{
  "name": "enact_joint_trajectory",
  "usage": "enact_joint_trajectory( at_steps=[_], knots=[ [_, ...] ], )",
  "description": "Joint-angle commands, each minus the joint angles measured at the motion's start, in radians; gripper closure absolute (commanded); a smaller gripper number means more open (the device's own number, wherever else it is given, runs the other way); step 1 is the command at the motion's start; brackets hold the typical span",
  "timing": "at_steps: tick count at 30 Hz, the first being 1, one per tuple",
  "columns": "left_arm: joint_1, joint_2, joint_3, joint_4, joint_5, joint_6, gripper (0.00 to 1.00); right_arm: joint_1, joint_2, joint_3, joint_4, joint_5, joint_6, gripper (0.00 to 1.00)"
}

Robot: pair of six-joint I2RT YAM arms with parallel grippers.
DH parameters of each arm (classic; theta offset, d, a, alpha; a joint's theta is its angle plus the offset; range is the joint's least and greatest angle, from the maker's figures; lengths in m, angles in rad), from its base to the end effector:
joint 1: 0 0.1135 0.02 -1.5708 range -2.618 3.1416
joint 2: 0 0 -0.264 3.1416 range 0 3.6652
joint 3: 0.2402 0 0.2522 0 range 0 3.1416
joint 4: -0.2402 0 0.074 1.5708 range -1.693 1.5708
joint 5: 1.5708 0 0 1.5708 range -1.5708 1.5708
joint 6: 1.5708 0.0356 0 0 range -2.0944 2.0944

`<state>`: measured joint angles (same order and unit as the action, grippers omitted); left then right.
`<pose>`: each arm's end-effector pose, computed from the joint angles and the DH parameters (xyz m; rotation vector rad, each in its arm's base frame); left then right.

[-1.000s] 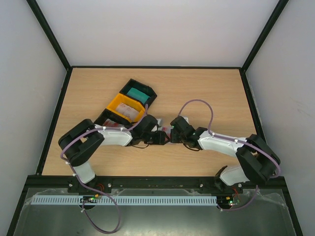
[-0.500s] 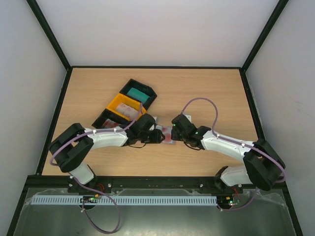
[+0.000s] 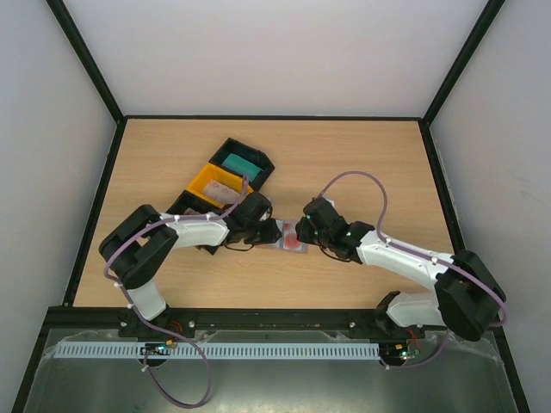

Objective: Put the credit cards into the card holder
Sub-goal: Insert the credit card into the card holder.

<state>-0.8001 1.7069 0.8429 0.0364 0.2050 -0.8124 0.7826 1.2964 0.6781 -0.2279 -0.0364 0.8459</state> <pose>0.2276 -0.2448 0.1476 0.0888 2.6179 -0.9225 0.1802 0.1811 0.1925 0.0636 2.5703 0.7408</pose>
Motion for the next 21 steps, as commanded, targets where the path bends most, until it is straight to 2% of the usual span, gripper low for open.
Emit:
enact_joint_trajectory(
  at_steps=[1, 8, 21],
  knots=[
    [0.019, 0.056, 0.041, 0.022, 0.080, 0.029, 0.73, -0.003, -0.066, -0.011, 0.086, -0.035, -0.023, 0.63],
    [0.034, 0.105, 0.096, 0.017, 0.125, 0.047, 0.85, -0.005, -0.015, -0.005, 0.075, -0.038, -0.005, 0.63],
    [0.037, 0.158, 0.098, 0.038, 0.174, 0.046, 0.88, -0.004, 0.064, -0.037, 0.095, -0.023, 0.082, 0.72]
  ],
)
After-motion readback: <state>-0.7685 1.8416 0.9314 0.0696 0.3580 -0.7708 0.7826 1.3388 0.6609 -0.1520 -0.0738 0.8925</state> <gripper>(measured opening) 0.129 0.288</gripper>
